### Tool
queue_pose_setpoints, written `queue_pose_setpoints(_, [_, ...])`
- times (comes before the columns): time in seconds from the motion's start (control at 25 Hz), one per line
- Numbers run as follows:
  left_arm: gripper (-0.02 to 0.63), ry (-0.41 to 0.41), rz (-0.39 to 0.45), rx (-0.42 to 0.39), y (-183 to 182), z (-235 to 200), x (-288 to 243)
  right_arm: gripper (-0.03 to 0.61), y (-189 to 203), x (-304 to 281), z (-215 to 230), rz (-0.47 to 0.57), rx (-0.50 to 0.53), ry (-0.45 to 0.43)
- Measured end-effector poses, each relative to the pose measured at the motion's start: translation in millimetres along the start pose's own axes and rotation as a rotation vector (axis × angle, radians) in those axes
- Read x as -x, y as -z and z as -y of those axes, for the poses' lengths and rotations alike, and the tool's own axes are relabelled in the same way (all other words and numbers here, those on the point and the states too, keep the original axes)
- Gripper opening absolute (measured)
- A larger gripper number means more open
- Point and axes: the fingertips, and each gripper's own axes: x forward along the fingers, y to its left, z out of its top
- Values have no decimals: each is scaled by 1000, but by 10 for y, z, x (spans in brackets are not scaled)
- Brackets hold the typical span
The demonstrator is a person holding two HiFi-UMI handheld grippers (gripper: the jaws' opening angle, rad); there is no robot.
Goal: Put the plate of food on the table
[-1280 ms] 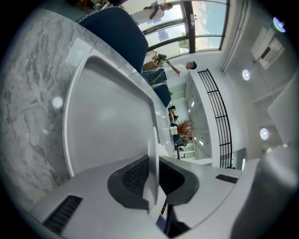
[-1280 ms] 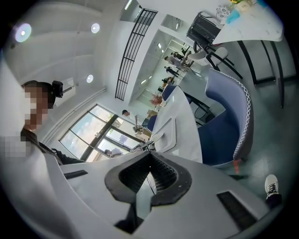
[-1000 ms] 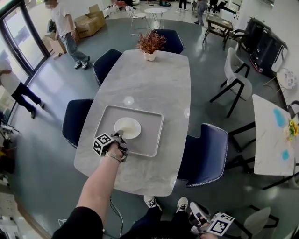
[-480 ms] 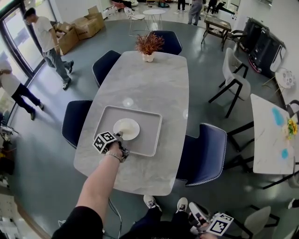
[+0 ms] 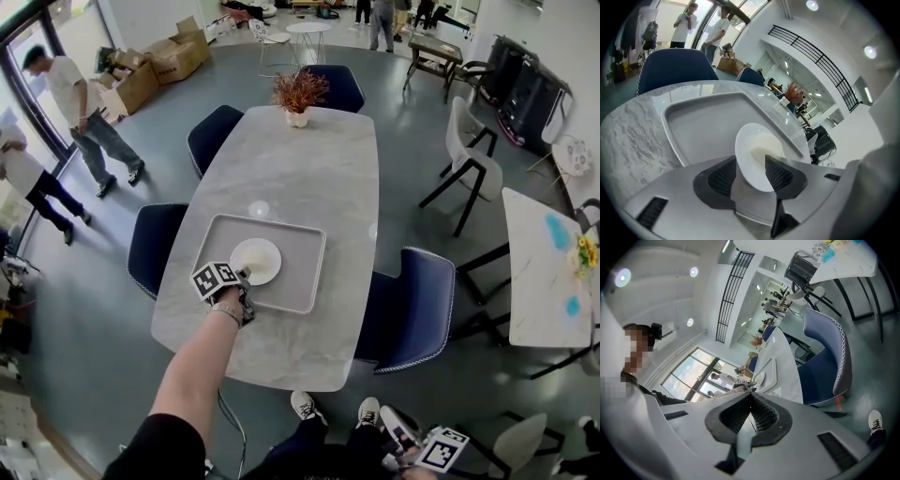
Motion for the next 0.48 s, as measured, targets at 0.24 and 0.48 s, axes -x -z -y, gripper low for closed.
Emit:
queue_pose_setpoints(0.24, [181,28,36,17,46,-127,149,11,25,-33,-10,-12,-2,-20])
queue_pose_setpoints(0.48, [179,108,46,52,194,-158,408,11,-29,-113,-26,-47,15,-66])
